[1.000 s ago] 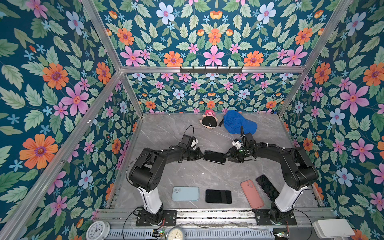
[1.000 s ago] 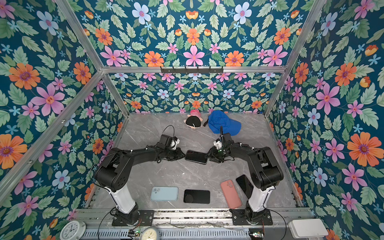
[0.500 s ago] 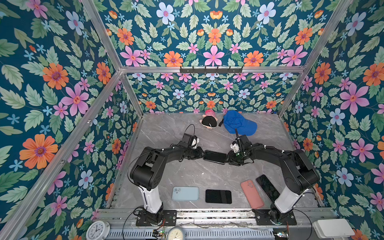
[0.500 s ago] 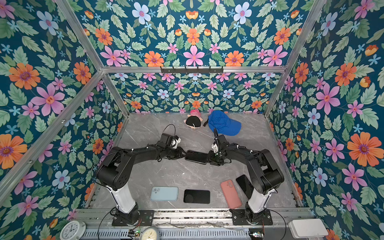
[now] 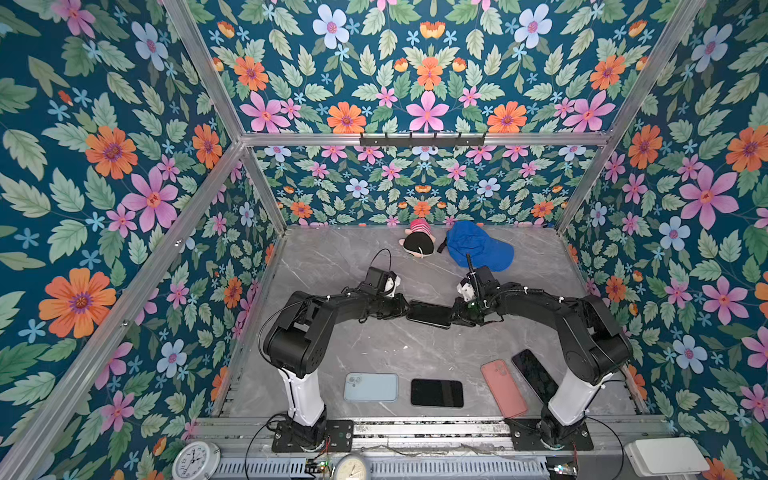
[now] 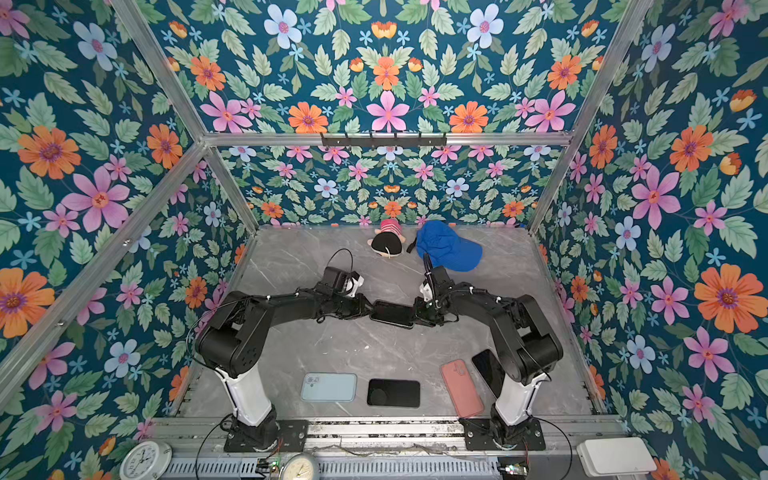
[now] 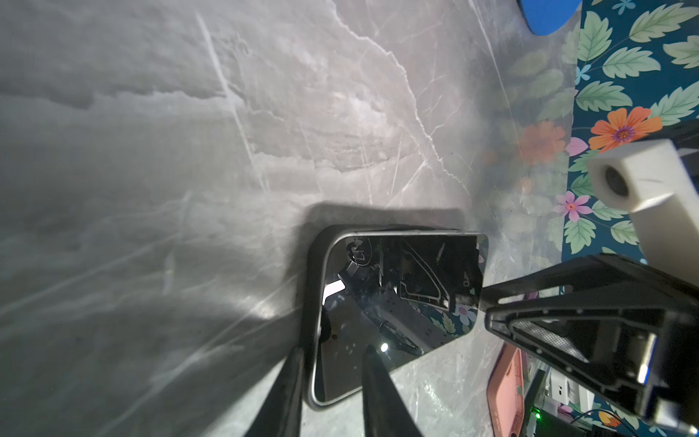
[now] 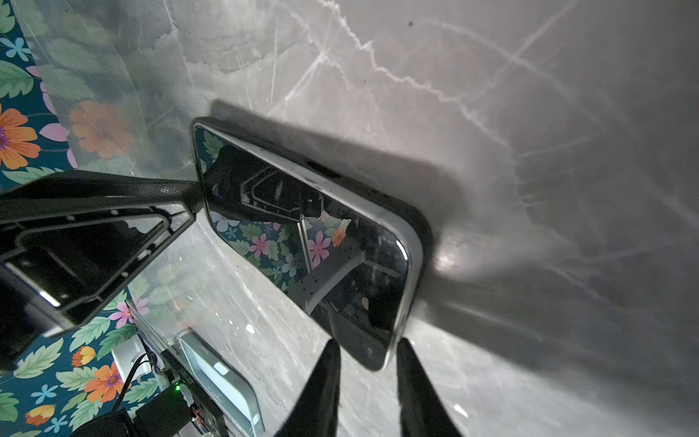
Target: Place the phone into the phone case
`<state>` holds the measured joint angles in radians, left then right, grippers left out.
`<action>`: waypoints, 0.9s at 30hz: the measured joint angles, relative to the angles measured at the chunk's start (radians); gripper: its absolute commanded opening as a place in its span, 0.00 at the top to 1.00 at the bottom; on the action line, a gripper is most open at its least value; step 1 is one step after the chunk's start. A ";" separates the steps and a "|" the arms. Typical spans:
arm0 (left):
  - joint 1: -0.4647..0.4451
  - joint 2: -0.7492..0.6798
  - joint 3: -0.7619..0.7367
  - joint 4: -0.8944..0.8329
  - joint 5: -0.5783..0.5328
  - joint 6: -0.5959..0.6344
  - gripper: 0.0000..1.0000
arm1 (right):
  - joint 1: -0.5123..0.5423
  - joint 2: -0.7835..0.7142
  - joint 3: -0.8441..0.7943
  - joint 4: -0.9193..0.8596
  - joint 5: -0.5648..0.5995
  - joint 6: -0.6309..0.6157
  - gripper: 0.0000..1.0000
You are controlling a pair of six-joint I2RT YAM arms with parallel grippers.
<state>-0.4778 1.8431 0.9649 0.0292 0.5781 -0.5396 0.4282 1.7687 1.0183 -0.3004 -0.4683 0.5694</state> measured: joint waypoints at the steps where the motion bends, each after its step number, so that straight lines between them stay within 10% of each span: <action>1: 0.000 0.000 0.000 0.000 -0.001 0.001 0.72 | 0.002 0.003 0.002 -0.001 0.000 0.000 0.77; 27: -0.019 0.006 -0.014 0.025 -0.036 -0.010 0.77 | 0.024 0.030 0.011 -0.022 0.003 0.035 0.87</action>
<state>-0.4969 1.8488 0.9512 0.0544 0.5419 -0.5495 0.4519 1.7988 1.0294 -0.3225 -0.4648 0.6044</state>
